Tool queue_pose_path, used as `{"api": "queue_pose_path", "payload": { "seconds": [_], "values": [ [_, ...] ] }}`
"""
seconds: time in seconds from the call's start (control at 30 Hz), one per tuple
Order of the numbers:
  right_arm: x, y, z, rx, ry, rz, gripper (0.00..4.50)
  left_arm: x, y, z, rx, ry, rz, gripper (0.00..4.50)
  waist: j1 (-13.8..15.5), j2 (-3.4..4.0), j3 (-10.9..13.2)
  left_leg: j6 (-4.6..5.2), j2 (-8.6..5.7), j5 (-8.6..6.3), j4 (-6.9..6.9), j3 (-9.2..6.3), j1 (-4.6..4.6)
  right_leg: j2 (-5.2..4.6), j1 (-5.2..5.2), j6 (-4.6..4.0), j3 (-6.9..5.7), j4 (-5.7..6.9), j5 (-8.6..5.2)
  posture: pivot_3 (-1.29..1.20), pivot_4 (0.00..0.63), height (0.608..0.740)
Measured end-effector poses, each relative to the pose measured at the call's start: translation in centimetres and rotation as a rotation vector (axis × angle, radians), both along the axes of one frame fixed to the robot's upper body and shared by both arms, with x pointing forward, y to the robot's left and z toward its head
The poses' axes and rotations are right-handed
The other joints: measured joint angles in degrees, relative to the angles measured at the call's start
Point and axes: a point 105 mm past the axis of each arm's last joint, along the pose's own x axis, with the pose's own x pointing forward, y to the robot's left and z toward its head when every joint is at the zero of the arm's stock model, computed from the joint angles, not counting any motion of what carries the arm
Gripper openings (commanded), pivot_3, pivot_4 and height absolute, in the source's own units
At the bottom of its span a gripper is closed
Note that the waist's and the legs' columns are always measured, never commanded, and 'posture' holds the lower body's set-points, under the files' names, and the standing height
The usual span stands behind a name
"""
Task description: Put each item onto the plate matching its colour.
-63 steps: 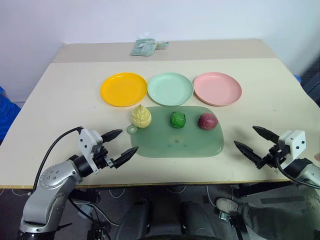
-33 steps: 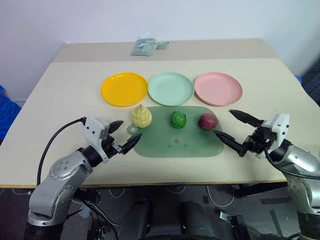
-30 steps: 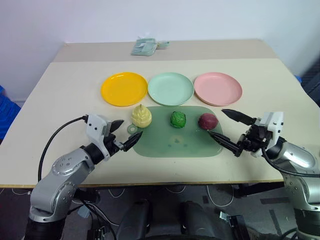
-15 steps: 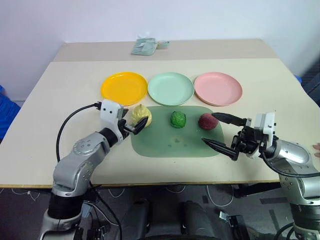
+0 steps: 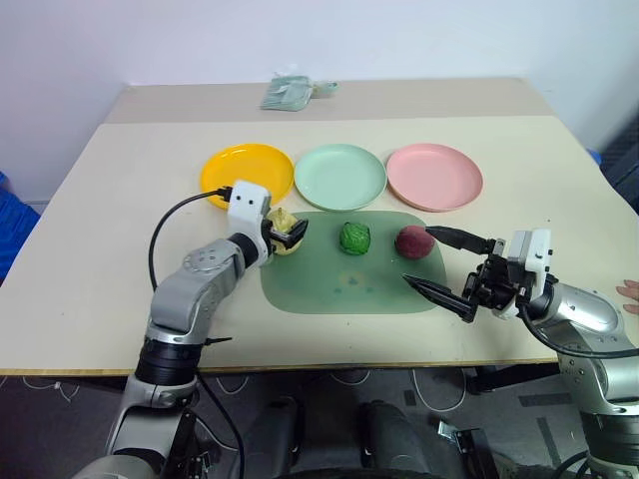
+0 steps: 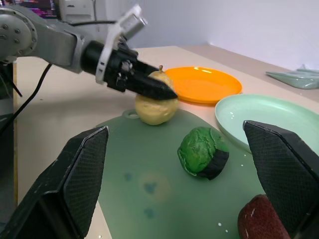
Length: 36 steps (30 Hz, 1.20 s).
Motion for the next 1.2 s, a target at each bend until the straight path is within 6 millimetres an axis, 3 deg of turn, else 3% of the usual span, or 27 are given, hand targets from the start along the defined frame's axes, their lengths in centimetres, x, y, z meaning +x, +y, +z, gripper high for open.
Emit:
{"api": "queue_pose_path", "payload": {
  "seconds": [0.1, 0.23, 0.27, 0.6, 0.67, 0.77, 0.87, 1.0, 1.13, 1.2],
  "values": [
    [-0.1, 0.1, 0.2, 0.0, -0.01, -0.003, 4.42, 0.0, -0.3, -0.5, 0.005, 0.013, -0.001, 4.5, 0.0, 0.0, 0.0, 0.0, 0.0, 0.0, 0.0, -0.01, 0.0, -0.01, 0.0, 0.0, 0.01, 0.0, 0.0, 0.0, 0.15, 0.74],
    [-0.1, 0.1, 0.1, 0.002, -0.005, -0.014, 4.5, 0.0, -0.6, -0.6, 0.006, 0.01, -0.002, 3.29, 0.0, 0.0, 0.0, -0.01, 0.0, 0.01, 0.01, -0.01, 0.01, -0.02, 0.01, 0.01, 0.01, 0.01, 0.0, 0.0, 0.15, 0.74],
    [-0.1, 0.1, 0.1, 0.003, -0.006, -0.016, 4.5, 0.0, -0.6, -0.6, 0.007, 0.009, 0.0, 3.17, 0.0, 0.0, 0.0, -0.01, 0.0, 0.01, 0.02, -0.01, 0.0, -0.02, 0.02, 0.01, 0.01, 0.02, 0.0, 0.0, 0.15, 0.74],
    [0.3, 0.1, 0.8, 0.009, -0.031, -0.033, 4.5, 0.6, 0.0, -0.3, 0.01, -0.019, 0.056, 3.17, 0.0, -0.01, 0.0, -0.02, 0.0, 0.01, 0.02, -0.03, 0.01, -0.01, 0.0, 0.01, 0.0, 0.03, 0.0, 0.0, 0.15, 0.74],
    [0.4, 0.1, 0.9, 0.01, -0.031, -0.037, 4.5, 1.9, 1.1, 0.6, -0.024, -0.043, 0.13, 3.17, 0.1, -0.09, 0.1, -0.04, 0.0, 0.03, 0.05, -0.05, -0.01, 0.01, -0.01, 0.01, -0.04, 0.05, 0.01, 0.0, 0.15, 0.74],
    [0.9, 0.5, 1.7, 0.018, -0.061, -0.033, 4.5, 5.8, 4.6, 4.4, -0.024, -0.156, 0.337, 3.17, 0.1, -0.31, 0.2, -0.1, 0.01, 0.07, 0.16, -0.1, -0.02, 0.07, 0.02, 0.08, -0.15, 0.09, 0.04, 0.0, 0.15, 0.74],
    [1.4, 0.8, 2.2, 0.033, -0.075, -0.04, 4.5, 8.1, 7.1, 7.5, -0.045, -0.257, 0.46, 3.17, 0.0, -0.3, 0.2, -0.04, -0.07, 0.03, 0.12, -0.05, -0.02, 0.06, 0.01, 0.17, -0.15, 0.04, 0.09, 0.0, 0.15, 0.74],
    [2.2, 1.4, 2.5, 0.04, -0.092, -0.045, 4.5, 10.6, 7.8, 5.8, -0.068, -0.208, 0.52, 3.17, 0.1, -0.34, 0.2, -0.05, -0.15, 0.04, 0.14, -0.03, -0.05, 0.02, -0.01, 0.25, -0.17, 0.04, 0.13, 0.0, 0.15, 0.74],
    [2.6, 1.6, 2.6, 0.039, -0.094, -0.045, 4.5, 11.4, 7.7, 3.1, -0.082, -0.133, 0.544, 3.17, 0.0, -0.51, 0.3, -0.03, -0.14, 0.03, 0.15, -0.03, -0.08, 0.03, -0.04, 0.29, -0.17, 0.06, 0.15, 0.0, 0.15, 0.74],
    [2.7, 1.8, 2.6, 0.039, -0.094, -0.041, 4.5, 11.5, 7.2, 2.5, -0.104, -0.115, 0.533, 4.22, 0.0, -0.58, 0.3, -0.02, -0.14, 0.03, 0.16, -0.04, -0.09, 0.03, -0.05, 0.29, -0.17, 0.07, 0.15, 0.0, 0.15, 0.74]
  ]
}}
